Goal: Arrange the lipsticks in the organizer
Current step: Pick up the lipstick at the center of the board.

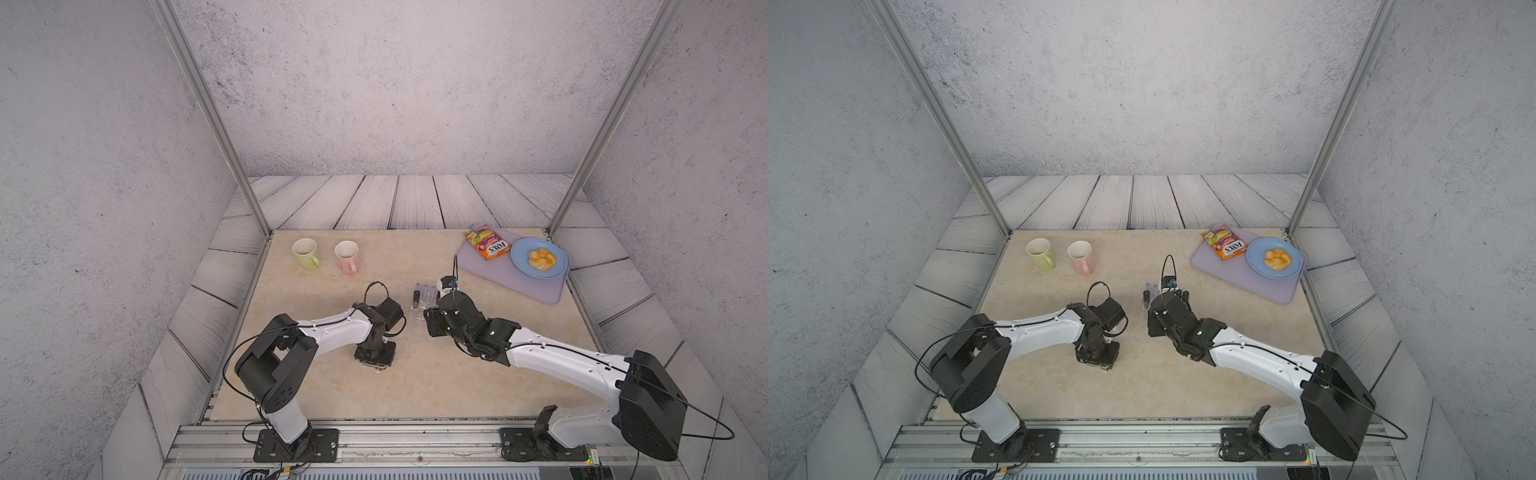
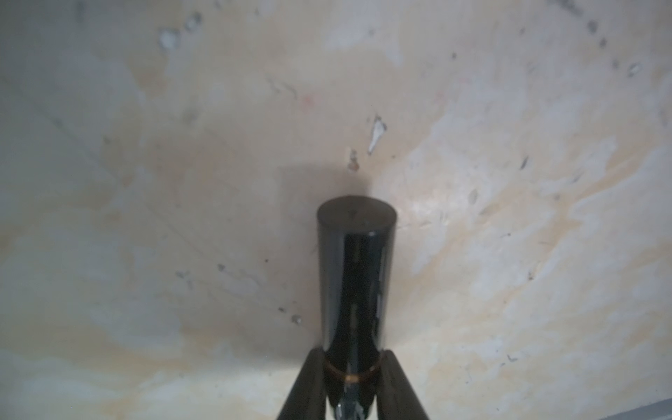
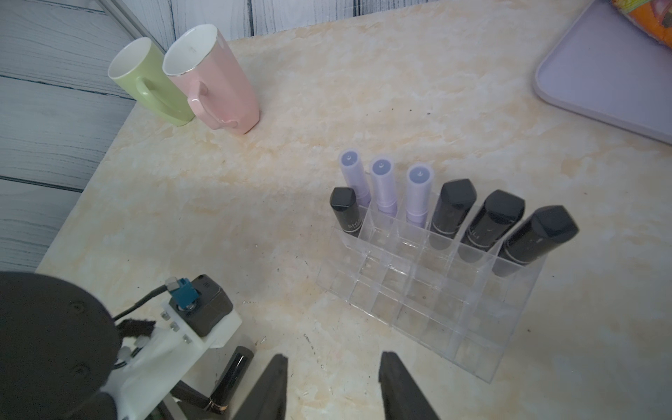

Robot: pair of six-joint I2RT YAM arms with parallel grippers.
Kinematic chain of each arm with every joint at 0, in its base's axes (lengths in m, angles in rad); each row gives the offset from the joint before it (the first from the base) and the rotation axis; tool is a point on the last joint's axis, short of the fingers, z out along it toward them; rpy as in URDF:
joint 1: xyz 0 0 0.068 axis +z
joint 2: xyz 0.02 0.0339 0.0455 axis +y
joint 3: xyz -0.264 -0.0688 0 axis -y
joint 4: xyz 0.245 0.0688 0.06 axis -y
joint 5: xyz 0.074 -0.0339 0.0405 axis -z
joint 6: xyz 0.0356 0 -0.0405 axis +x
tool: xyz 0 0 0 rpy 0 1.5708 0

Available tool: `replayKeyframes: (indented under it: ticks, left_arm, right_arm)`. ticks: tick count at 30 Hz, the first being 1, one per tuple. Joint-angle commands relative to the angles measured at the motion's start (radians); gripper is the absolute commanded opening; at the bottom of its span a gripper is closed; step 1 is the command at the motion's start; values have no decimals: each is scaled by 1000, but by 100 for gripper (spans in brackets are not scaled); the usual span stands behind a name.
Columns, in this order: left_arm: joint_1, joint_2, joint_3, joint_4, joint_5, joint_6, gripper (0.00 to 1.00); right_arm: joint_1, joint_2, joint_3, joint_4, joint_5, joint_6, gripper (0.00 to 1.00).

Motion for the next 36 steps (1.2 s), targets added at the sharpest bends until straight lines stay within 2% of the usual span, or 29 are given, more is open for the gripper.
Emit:
replayKeyframes:
  ticks: [1,5,8,11,14,17,20,26,29,36]
  left_arm:
    - [-3,-115,4,50,52,105,15]
    - [-3,-395,-90,295,75,227,14]
    - [-7,-610,-257,613,100,368,11]
    - [-13,-697,-357,820,116,482,11]
    - [-14,-685,-318,809,130,557,9]
    - [-18,-675,-314,870,149,574,9]
    - [-22,-671,-316,923,155,578,8]
    - [-33,-628,-281,917,181,576,8]
    - [-39,-612,-268,931,194,560,8]
    - [-47,-591,-233,921,191,528,11]
  right_arm:
    - [-15,-78,-43,10,-68,29,45]
    - [-63,-216,-158,177,-200,84,49]
    - [-74,-315,-219,331,-316,72,54]
    - [-73,-345,-233,420,-425,22,56]
    - [-73,-332,-259,536,-505,-33,56]
    - [-70,-303,-283,651,-573,-80,55]
    - [-68,-281,-272,650,-580,-105,52]
    - [-67,-238,-240,653,-572,-127,47]
    - [-62,-199,-232,693,-577,-116,42]
    - [-55,-160,-257,769,-512,-79,18]
